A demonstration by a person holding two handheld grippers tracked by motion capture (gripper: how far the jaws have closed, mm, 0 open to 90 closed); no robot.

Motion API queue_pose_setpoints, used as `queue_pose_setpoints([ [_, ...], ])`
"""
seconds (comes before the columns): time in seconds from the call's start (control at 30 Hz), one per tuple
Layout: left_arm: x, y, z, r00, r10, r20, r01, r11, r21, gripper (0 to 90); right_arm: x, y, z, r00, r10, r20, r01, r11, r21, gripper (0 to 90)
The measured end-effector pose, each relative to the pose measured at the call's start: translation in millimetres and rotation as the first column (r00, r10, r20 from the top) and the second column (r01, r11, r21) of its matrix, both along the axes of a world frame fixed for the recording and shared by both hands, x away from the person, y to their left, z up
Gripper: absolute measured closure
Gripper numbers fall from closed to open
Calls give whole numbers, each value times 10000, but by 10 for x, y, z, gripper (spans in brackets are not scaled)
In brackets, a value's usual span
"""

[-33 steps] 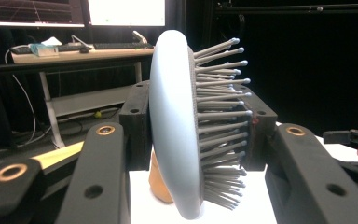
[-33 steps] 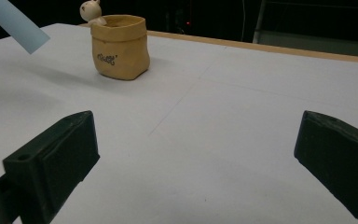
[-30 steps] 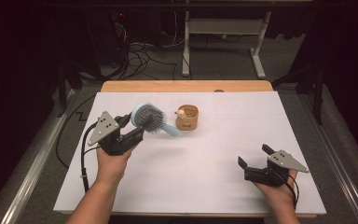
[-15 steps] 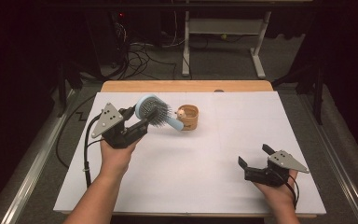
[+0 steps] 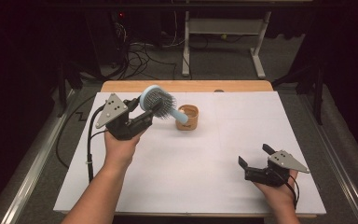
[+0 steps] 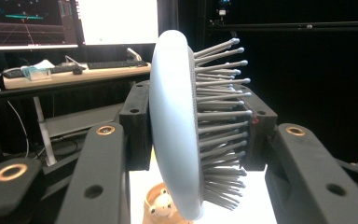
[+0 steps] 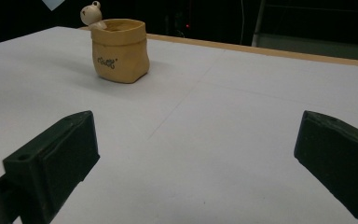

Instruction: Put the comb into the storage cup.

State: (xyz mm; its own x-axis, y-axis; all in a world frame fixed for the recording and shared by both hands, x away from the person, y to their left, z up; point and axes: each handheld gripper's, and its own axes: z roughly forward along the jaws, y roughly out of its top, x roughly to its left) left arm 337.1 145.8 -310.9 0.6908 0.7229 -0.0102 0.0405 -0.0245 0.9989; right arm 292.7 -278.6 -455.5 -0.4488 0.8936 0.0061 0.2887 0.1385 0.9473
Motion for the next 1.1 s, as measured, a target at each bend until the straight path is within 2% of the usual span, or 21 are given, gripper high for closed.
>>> queue_pose_setpoints([
  [0.27,87,-92,30,10000,5,-29,-4,10000,44,561,-3,-2,1,10000,9,12,-9,10000,10,1],
  [0.7,349,-286,91,9998,152,-141,-149,9997,180,561,-4,-17,6,10000,-50,34,49,9999,118,1],
  [1.1,518,-390,18,9982,476,-362,-458,9978,488,561,4,-42,2,9999,-110,-13,110,9997,195,1],
])
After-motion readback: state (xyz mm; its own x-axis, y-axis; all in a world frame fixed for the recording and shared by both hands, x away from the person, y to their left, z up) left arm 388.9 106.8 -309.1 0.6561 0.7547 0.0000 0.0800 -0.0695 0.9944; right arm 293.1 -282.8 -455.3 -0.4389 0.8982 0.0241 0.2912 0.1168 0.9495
